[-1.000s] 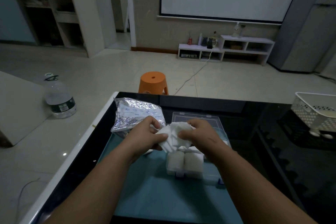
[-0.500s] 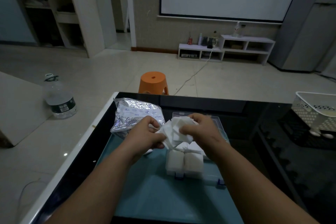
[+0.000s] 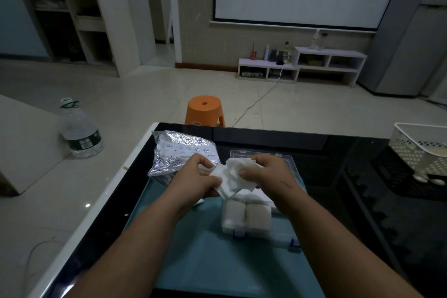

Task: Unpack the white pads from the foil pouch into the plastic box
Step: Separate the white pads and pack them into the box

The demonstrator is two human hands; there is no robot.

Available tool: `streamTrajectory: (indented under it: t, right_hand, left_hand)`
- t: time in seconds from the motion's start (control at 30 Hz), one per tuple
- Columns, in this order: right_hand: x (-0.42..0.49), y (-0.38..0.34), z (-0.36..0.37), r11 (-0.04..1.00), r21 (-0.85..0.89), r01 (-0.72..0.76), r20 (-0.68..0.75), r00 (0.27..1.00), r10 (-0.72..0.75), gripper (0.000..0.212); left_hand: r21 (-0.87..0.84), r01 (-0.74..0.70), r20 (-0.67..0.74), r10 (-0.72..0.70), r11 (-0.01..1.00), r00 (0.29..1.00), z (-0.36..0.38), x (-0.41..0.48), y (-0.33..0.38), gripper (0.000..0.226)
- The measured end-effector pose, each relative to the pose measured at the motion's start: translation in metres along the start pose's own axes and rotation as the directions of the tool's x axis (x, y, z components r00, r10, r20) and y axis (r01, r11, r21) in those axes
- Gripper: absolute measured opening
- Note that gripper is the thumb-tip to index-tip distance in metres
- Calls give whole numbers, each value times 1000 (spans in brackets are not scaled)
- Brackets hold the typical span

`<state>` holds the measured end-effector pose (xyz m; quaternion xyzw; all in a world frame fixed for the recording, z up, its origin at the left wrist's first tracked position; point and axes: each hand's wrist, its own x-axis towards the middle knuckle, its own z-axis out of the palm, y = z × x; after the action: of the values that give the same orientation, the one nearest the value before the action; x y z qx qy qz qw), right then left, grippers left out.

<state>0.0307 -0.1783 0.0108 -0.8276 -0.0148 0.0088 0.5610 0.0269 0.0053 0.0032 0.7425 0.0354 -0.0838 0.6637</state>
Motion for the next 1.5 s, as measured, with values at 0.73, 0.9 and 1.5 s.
streamTrajectory:
  t: [0.73,0.9,1.5]
  right_hand:
    - [2,0,-1,989,-113,-98,161,980,116,12]
    - [2,0,1,985,-166,-54,130,989,76,7]
    - [0,-2,-2,973,-231,-5,44,999,16,22]
  left_hand:
    - [63,-37,-29,39,997,999,4,0,-2,29]
    - [-6,-24,-4,24,1000,1000,7,-2,-1,32]
    - [-94,-8,-67,2,996,998,12,-1,-2,34]
